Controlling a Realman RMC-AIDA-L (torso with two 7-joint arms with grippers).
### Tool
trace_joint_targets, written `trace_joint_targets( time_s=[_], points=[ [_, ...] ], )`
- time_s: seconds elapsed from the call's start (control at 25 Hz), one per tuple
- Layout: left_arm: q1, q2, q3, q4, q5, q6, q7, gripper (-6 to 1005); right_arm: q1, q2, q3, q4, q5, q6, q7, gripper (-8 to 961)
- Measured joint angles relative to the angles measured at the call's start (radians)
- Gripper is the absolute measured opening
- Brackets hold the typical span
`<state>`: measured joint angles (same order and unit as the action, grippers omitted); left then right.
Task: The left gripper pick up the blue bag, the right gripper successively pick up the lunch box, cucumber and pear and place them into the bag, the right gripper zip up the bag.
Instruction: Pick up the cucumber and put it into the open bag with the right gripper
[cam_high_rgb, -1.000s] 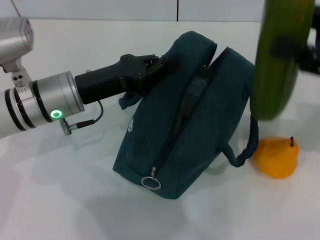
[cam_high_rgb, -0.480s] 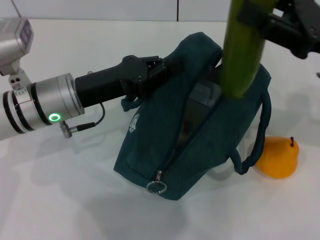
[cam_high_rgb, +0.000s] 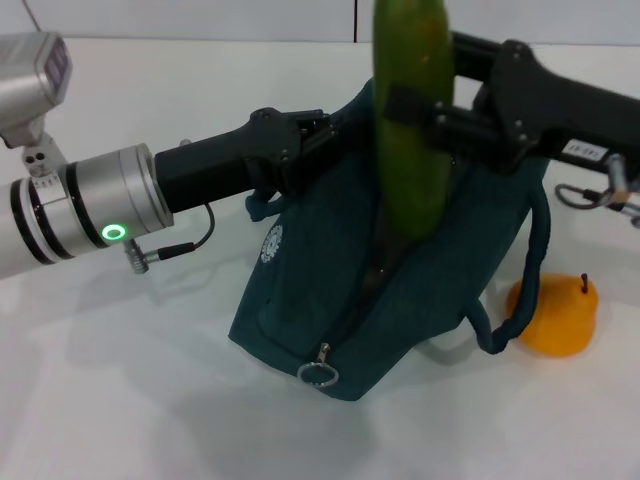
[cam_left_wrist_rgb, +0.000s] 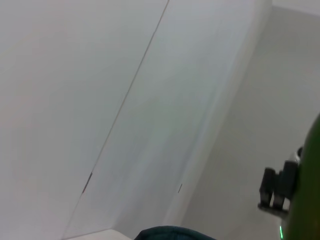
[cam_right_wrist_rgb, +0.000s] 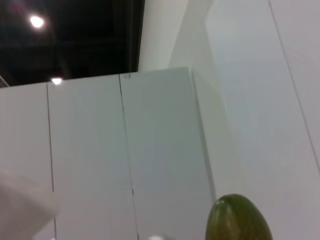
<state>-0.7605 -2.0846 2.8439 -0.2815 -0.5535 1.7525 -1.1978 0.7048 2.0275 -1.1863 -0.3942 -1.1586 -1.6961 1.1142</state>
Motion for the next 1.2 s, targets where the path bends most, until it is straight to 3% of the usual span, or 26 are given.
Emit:
trace_joint_targets(
  time_s=[0.36, 0.56, 0.72, 1.2],
  points=[
    [0.0, 0.0, 0.0, 0.001, 0.0, 0.0, 0.0, 123, -0.012, 0.0, -0.236, 0.02, 0.198, 0.065, -0.126, 626],
    [0.0, 0.0, 0.0, 0.001, 0.0, 0.0, 0.0, 124, -0.055, 0.0, -0.338, 0.032, 0.282, 0.087, -0.192, 632],
    [0.007, 0.0, 0.0, 0.001, -0.003, -0.003, 0.0, 125, -0.095, 0.0, -0.359, 0.025, 0.315, 0.094, -0.227, 637],
    [0.009, 0.0, 0.0, 0.001, -0.007, -0.007, -0.007, 129, -0.116, 0.0, -0.367, 0.021, 0.317, 0.107, -0.227, 670]
  ],
)
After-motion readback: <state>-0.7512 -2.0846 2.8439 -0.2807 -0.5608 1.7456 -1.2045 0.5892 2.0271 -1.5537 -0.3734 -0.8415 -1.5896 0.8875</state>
